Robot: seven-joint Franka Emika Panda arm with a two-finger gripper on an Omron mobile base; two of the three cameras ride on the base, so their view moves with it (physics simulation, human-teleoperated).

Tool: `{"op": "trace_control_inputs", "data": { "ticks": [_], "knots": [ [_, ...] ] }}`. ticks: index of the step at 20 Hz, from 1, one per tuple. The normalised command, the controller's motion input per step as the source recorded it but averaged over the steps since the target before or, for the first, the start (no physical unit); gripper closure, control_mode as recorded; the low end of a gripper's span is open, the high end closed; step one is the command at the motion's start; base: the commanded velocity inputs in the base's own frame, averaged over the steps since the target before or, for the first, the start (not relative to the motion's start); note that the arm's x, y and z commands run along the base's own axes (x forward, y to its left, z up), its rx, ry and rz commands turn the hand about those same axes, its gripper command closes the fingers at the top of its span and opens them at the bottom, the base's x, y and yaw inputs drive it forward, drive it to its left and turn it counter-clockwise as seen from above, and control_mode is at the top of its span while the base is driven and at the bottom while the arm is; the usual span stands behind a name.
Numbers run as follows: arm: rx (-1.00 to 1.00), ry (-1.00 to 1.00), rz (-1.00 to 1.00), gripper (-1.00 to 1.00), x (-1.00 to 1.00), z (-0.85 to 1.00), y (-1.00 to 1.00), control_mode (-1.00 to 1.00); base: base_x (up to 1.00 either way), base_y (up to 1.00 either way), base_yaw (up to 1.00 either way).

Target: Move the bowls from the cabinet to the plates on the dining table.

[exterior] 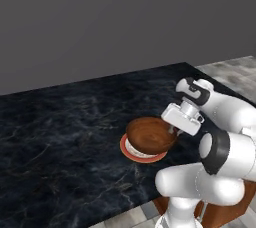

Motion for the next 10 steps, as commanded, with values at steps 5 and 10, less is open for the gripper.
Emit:
{"op": "trace_control_inputs", "data": {
  "ticks": [5,10],
  "knots": [
    [0.02,0.04,0.02,1.0,0.26,-0.2,0.01,-1.0,0.0,0.0,0.0],
    [0.0,0.0,0.02,1.0,0.23,-0.17,0.02,-1.0,0.0,0.0,0.0]
  ]
}}
